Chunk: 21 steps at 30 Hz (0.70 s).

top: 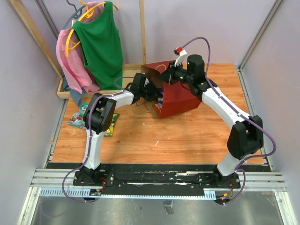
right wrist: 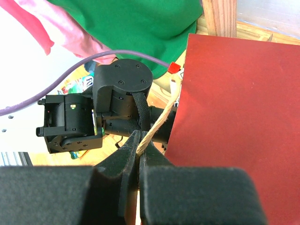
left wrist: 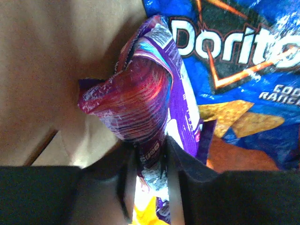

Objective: Take the snacks out of the paper bag
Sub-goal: Pick up the snack from the paper bag.

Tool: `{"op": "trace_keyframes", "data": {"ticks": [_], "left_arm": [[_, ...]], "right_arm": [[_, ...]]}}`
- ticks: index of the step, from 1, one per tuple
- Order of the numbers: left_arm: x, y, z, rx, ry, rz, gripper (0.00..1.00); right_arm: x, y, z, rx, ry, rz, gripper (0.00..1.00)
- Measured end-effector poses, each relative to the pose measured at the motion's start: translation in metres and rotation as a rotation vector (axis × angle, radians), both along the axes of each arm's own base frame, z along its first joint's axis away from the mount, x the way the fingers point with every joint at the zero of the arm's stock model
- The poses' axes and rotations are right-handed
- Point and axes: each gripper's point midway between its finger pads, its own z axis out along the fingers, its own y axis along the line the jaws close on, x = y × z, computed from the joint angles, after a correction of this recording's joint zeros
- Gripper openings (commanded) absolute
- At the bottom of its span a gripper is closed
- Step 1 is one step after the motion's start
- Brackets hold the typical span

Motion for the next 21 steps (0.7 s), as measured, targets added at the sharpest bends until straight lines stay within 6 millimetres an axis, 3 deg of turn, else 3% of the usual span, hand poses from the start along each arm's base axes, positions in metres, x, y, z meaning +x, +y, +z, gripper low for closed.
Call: {"op": "trace_keyframes", "data": {"ticks": [4, 6, 12, 15, 21], "left_arm": [[0.003, -0.004, 0.006, -0.029, -0.016, 0.003, 0.12], [0.004, -0.004, 0.008, -0.031, -0.026, 0.000, 0.02], [0.004, 0.002, 0.016, 0.017, -0.066, -0.011, 0.01], [0.002, 0.009, 0.036, 0.050, -0.110, -0.019, 0.01], [-0.008, 0.033, 0.094, 0.072, -0.242, -0.027, 0.01]], "right_arm": [[0.000, 0.000, 0.000, 0.000, 0.000, 0.000, 0.01], [0.000, 0.000, 0.001, 0.001, -0.001, 0.000, 0.01], [0.000, 0.000, 0.001, 0.001, -0.003, 0.000, 0.01], [0.000, 0.000, 0.002, 0.002, -0.003, 0.000, 0.01], [-0.001, 0.000, 0.002, 0.002, -0.003, 0.000, 0.01]]}}
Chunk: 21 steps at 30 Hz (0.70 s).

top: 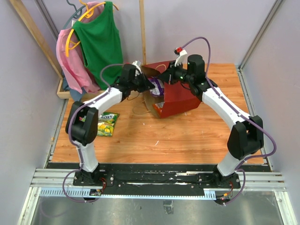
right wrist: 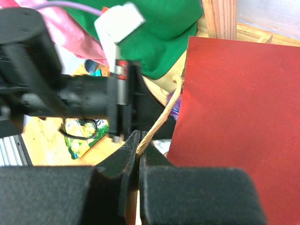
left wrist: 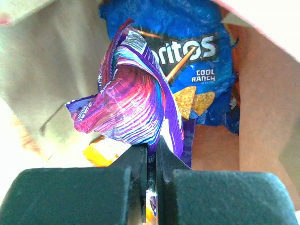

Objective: Take the snacks out of the paper bag
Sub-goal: Pick up the snack from the paper bag, then place the snack at the center of the board.

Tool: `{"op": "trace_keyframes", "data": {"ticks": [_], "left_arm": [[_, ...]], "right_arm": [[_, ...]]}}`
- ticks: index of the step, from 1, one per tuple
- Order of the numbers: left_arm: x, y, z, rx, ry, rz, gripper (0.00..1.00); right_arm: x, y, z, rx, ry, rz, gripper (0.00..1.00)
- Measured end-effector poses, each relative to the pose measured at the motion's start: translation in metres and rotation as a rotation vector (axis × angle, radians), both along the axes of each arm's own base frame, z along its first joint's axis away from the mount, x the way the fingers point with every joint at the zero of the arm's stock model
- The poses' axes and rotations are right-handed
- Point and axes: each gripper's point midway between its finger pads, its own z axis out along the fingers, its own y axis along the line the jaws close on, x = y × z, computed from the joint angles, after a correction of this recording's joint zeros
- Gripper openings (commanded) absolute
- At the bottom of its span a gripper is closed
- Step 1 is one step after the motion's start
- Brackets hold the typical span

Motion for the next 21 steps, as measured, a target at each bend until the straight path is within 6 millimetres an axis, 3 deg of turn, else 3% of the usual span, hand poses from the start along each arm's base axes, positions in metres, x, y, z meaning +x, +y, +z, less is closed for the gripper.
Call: {"op": "trace_keyframes", "data": {"ticks": [8, 12, 16, 21], "left_arm": [[-0.020, 0.044, 0.060, 0.111, -0.176, 0.043, 0.01], [-0.034, 0.064, 0.076, 0.172, -0.222, 0.077, 0.01], [-0.051, 0.084, 0.075, 0.219, -0.203, 0.114, 0.00], [-0.079, 0.126, 0.051, 0.305, -0.099, 0.222, 0.01]], "right_arm": [[0.000, 0.000, 0.000, 0.001, -0.001, 0.000, 0.01], [0.000, 0.000, 0.000, 0.001, -0.001, 0.000, 0.01], [0.000, 0.000, 0.000, 0.001, -0.001, -0.001, 0.01], [0.000, 0.000, 0.000, 0.001, -0.001, -0.001, 0.01]]}}
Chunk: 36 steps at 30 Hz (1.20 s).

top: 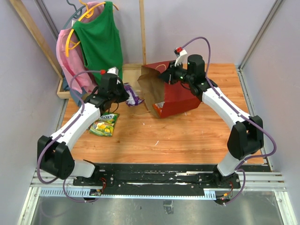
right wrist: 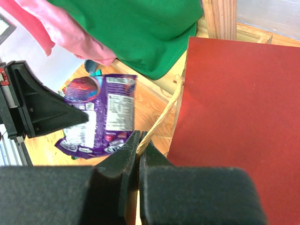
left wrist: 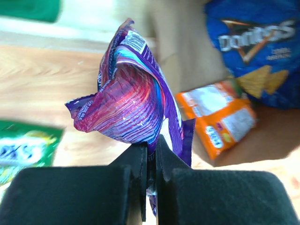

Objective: Take the snacks out of the paper bag
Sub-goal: Place the snack at the center of the board.

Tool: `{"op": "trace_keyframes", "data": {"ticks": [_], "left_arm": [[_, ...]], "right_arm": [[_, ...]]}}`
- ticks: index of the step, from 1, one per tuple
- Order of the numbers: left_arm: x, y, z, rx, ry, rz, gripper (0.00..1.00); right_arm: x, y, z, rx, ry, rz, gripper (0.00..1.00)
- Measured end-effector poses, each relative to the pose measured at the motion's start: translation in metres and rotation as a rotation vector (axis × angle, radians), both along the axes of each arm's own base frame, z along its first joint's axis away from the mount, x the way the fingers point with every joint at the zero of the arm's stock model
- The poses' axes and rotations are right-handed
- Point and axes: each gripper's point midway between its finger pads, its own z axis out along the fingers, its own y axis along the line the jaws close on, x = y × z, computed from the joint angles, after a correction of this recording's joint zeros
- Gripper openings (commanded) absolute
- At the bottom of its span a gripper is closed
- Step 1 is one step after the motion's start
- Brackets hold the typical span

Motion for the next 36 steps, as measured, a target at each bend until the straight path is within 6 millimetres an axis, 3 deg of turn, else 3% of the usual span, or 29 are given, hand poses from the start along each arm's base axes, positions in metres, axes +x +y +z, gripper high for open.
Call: {"op": "trace_keyframes", "data": {"ticks": [6, 12, 16, 22, 36], "left_arm": [[-0.024, 0.074, -0.012, 0.171, 0.077, 0.342, 0.01], [-0.035, 0.124, -0.022, 0.321, 0.247, 0.700, 0.01], [-0.028, 0.135, -0.044, 0.446, 0.383, 0.851, 0.01], [-0.035, 0.137, -0.101, 0.584, 0.574, 0.899, 0.00], [-0.030, 0.154, -0.098, 0.473, 0.652, 1.015, 0.01]], "right_arm": [[0.000, 0.000, 0.000, 0.001, 0.001, 0.001, 0.01], [0.000, 0.000, 0.000, 0.004, 0.003, 0.000, 0.01], [0.000, 0.001, 0.001, 0.005, 0.004, 0.001, 0.01], [-0.001, 0.001, 0.000, 0.004, 0.003, 0.002, 0.01], [-0.001, 0.001, 0.000, 0.003, 0.003, 0.002, 0.01]]}}
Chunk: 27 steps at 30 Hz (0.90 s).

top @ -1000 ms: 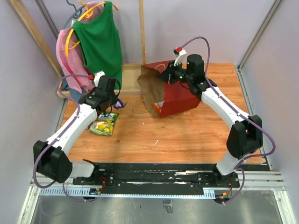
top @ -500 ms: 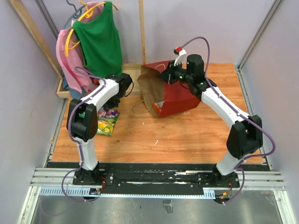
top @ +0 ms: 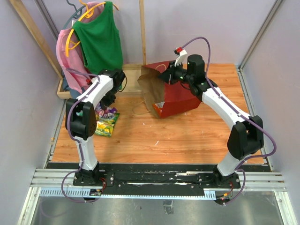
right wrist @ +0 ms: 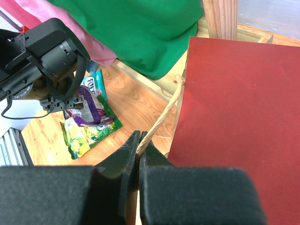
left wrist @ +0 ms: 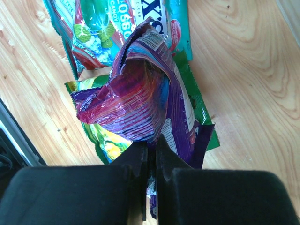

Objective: Take the snacks out of the paper bag
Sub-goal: Place the snack at the center of the board.

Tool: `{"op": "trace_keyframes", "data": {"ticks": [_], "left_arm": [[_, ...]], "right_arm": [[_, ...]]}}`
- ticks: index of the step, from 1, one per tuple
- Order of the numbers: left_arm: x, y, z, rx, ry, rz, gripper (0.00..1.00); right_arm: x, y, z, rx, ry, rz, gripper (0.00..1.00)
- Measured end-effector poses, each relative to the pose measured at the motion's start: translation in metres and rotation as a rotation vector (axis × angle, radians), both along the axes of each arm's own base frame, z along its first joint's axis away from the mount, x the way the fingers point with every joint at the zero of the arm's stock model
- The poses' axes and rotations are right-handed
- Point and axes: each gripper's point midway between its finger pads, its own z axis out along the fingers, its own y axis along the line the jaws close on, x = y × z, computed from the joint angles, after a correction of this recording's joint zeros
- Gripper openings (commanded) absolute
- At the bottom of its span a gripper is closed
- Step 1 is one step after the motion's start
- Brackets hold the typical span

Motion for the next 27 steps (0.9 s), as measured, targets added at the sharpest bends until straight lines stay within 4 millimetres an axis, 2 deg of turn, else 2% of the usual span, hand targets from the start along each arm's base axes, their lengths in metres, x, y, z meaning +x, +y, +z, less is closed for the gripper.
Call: {"op": "trace_keyframes", "data": {"ticks": [7, 13, 16, 18, 22, 25, 27], "left_arm": [[0.006, -0.002, 0.011, -0.017, -0.040, -0.015, 0.01], [0.006, -0.004, 0.047, -0.049, -0.155, -0.046, 0.01], [0.000, -0.010, 0.057, -0.055, -0.162, -0.070, 0.01], [-0.005, -0.022, 0.055, -0.069, -0.140, -0.104, 0.00], [-0.018, -0.066, 0.050, -0.129, -0.102, -0.213, 0.00], [-0.033, -0.099, 0.043, -0.192, -0.072, -0.276, 0.00], [-0.047, -0.111, 0.035, -0.238, -0.039, -0.281, 0.01]], "right_arm": [[0.000, 0.000, 0.000, 0.000, 0.000, 0.000, 0.01], [0.000, 0.000, -0.001, -0.001, 0.001, 0.000, 0.01], [0.000, 0.000, -0.001, -0.001, 0.001, 0.000, 0.01], [0.000, 0.000, -0.001, -0.001, 0.001, 0.000, 0.01], [0.000, 0.000, -0.001, -0.001, 0.001, 0.000, 0.01], [0.000, 0.000, -0.001, 0.000, 0.001, 0.000, 0.01], [0.000, 0.001, -0.001, -0.001, 0.001, 0.002, 0.01]]}}
